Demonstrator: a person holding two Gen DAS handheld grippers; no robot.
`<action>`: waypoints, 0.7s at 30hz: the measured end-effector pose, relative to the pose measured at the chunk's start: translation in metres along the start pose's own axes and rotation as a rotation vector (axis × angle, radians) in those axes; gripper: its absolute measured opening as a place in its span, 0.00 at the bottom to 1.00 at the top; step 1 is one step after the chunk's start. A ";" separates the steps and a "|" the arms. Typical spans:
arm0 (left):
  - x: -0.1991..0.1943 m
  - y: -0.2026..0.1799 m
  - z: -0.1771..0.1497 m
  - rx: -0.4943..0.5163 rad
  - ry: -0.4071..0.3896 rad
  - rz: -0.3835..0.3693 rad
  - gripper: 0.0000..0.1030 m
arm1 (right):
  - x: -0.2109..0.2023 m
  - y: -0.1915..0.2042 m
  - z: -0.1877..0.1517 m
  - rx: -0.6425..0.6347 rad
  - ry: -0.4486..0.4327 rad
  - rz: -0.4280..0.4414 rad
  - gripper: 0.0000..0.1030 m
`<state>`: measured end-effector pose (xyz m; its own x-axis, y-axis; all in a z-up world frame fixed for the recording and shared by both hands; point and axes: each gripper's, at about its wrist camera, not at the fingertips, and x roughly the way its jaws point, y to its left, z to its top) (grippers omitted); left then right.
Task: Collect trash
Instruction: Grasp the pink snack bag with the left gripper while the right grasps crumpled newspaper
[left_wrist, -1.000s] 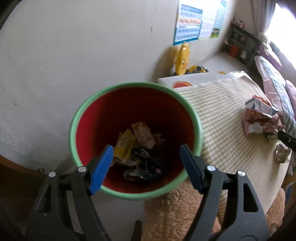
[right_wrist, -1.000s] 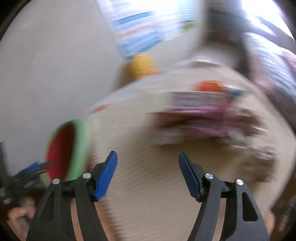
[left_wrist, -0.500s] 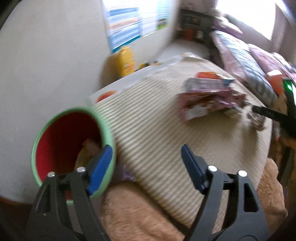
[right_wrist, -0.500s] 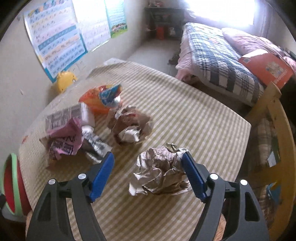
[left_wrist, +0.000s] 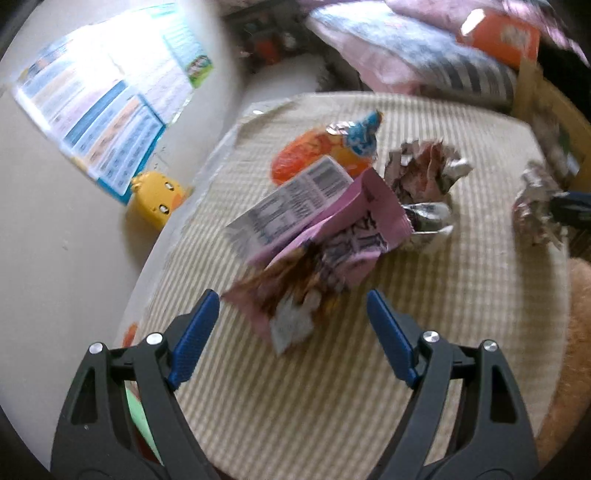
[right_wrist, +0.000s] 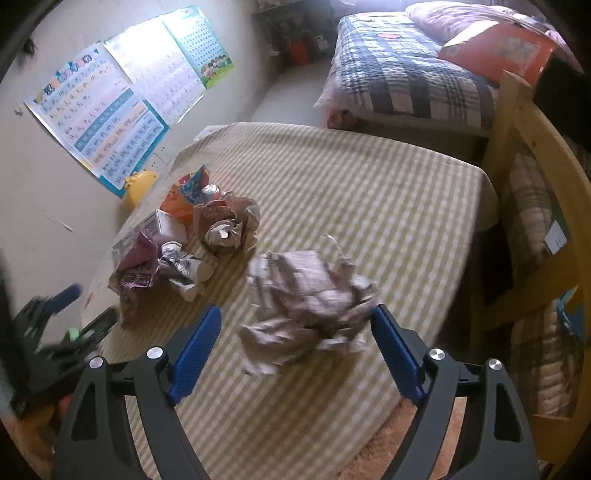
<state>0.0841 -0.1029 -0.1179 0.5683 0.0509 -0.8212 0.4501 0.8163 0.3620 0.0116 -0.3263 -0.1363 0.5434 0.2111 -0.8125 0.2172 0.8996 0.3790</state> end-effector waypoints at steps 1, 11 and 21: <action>0.008 -0.004 0.003 0.023 0.017 0.010 0.77 | -0.002 -0.003 0.000 0.002 -0.002 -0.004 0.77; 0.037 -0.008 -0.002 -0.001 0.133 -0.003 0.24 | -0.001 -0.019 0.001 0.042 0.029 0.019 0.77; -0.030 0.040 -0.049 -0.361 0.110 -0.250 0.13 | 0.018 0.013 0.002 -0.012 0.054 0.050 0.78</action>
<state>0.0512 -0.0438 -0.1008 0.3872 -0.1281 -0.9130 0.2835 0.9589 -0.0143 0.0259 -0.3116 -0.1456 0.5085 0.2755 -0.8158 0.1816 0.8918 0.4144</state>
